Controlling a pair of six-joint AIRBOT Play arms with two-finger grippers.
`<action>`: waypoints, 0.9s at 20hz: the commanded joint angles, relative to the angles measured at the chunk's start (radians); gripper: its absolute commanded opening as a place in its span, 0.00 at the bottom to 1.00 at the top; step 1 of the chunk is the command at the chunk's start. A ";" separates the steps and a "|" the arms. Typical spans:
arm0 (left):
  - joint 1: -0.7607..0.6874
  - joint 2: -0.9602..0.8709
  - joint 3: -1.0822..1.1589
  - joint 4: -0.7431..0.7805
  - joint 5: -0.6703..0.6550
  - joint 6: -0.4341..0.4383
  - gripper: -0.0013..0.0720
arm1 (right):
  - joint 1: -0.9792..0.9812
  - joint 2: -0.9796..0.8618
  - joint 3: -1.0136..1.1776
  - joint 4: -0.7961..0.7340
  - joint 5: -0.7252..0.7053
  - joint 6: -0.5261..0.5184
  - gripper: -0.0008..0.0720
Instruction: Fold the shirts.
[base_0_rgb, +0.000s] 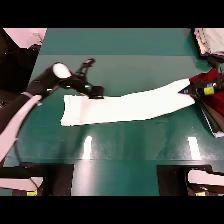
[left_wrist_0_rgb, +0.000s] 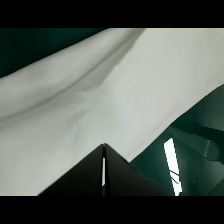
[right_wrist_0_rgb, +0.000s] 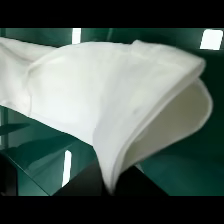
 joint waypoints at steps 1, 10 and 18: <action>-0.120 -0.187 0.171 -0.042 0.008 -0.003 0.05 | 0.111 0.031 0.171 0.003 0.063 0.129 0.03; -0.182 -0.308 0.229 -0.006 0.014 -0.004 0.05 | 0.410 -0.067 0.548 -0.001 0.124 0.229 0.03; -0.171 -0.299 0.229 0.056 -0.016 -0.004 0.05 | 0.531 -0.142 0.708 -0.005 0.135 0.252 0.03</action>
